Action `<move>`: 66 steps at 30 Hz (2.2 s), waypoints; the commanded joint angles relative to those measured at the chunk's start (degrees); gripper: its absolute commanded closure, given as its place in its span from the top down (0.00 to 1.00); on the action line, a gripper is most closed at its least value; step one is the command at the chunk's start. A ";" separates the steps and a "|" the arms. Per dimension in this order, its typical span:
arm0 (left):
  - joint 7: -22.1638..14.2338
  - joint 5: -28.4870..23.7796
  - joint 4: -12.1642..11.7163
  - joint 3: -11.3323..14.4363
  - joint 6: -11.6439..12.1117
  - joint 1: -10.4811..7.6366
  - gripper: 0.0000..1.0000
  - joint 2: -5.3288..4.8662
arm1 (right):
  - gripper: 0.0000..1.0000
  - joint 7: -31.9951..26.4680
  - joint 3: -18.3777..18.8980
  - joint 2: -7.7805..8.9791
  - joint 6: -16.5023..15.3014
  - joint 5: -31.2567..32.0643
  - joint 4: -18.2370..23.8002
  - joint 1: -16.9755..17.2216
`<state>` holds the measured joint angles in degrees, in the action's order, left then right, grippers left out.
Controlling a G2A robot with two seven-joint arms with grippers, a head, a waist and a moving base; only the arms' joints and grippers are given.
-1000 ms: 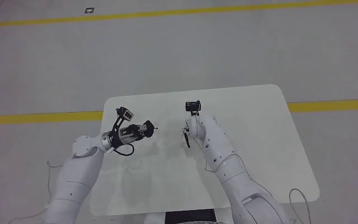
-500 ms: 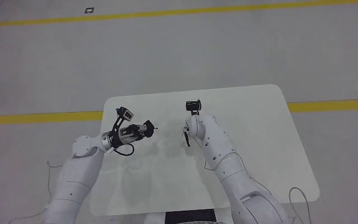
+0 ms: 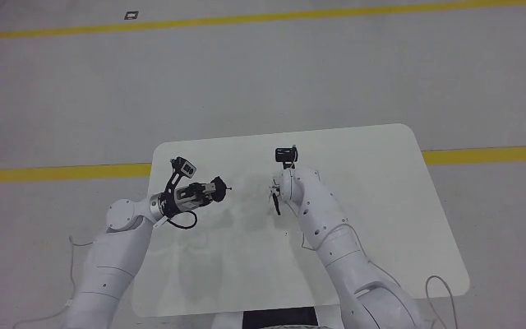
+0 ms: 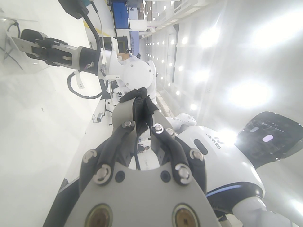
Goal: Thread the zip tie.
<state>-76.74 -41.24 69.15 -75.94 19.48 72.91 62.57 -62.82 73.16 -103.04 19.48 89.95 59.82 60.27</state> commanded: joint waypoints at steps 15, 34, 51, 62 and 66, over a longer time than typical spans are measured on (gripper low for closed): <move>0.00 0.00 0.00 0.00 0.00 0.00 0.00 0.00 | 0.19 -0.84 -1.30 0.68 0.00 0.00 -1.68 -1.12; 0.00 0.00 0.00 0.00 0.00 0.00 0.00 0.00 | 0.00 -0.72 -2.17 1.11 0.00 0.00 -1.09 -1.19; 0.00 0.00 0.00 0.00 0.00 0.00 0.00 0.00 | 0.00 -3.78 1.34 -0.18 0.00 -0.80 19.53 9.47; 0.00 0.00 0.00 0.00 0.00 0.00 0.00 0.00 | 0.00 4.09 2.95 1.20 -5.78 -13.93 29.33 15.57; 0.00 0.00 0.00 0.00 0.00 0.00 0.00 0.00 | 0.00 8.05 3.38 1.93 -10.52 -18.81 32.35 17.94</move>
<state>-76.74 -41.24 69.15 -75.94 19.48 72.91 62.57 -55.52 76.44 -101.24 9.96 72.04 91.62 77.77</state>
